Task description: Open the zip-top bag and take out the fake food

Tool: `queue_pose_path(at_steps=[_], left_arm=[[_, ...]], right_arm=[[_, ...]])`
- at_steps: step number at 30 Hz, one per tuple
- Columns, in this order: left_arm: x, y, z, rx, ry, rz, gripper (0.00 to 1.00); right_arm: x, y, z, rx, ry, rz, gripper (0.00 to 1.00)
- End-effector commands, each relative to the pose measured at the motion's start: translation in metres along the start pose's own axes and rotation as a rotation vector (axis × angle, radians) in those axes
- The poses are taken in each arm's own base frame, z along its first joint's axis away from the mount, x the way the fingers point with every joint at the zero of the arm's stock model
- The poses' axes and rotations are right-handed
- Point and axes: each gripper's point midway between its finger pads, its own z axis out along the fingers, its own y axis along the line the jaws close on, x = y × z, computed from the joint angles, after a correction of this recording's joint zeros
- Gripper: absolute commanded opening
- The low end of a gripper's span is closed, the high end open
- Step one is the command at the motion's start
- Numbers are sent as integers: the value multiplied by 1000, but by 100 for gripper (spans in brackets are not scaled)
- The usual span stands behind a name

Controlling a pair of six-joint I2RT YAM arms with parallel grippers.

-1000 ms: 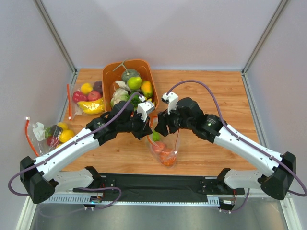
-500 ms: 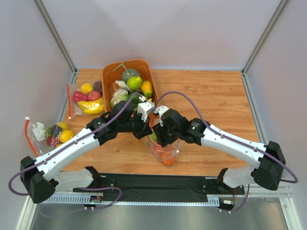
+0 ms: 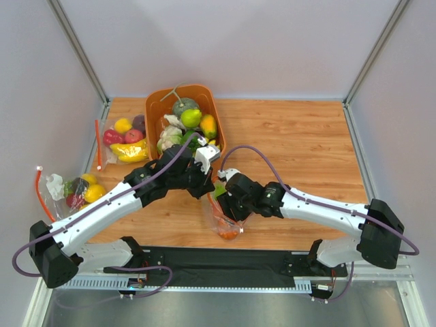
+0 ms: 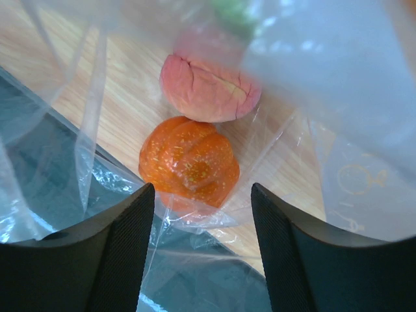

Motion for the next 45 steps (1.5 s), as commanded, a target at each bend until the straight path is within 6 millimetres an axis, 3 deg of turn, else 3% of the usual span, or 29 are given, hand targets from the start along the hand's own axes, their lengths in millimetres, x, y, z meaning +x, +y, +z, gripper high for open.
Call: queue_pose_path(at_steps=[1,12,19,24,31,35,36,38,39,41,42,45], left_arm=[[-8,-4,-3,-19,-20,10,0],[25,4,-9,-53,9,6,0],[23,-1,-10,-21,0,20,0],[24,-2,-13,-20,-7,20,0],[23,-3,-13,-11,-8,21,0],[25,-3,-13,-14,-4,21,0],[25,-3,-13,-14,-4,22,0],[24,-2,-13,-17,-6,22,0],[24,-2,-13,-19,-4,23,0],[24,-1,-14,-26,-7,23,0],[24,-1,-14,-25,-8,24,0],[25,0,-14,-31,-6,24,0]], right_arm=[[-7,14,5,-61,-61,64,65],[-2,35,25,-113,-80,65,79],[3,38,38,-56,-70,53,81],[16,25,45,70,-41,23,82],[34,21,62,99,-9,48,82],[32,20,63,110,-20,61,66],[31,19,61,116,-27,64,54],[27,14,57,140,-45,64,43],[26,10,57,158,-51,67,24],[23,-1,52,217,-66,84,6],[23,-4,51,234,-73,88,0],[14,-15,42,287,-120,102,0]])
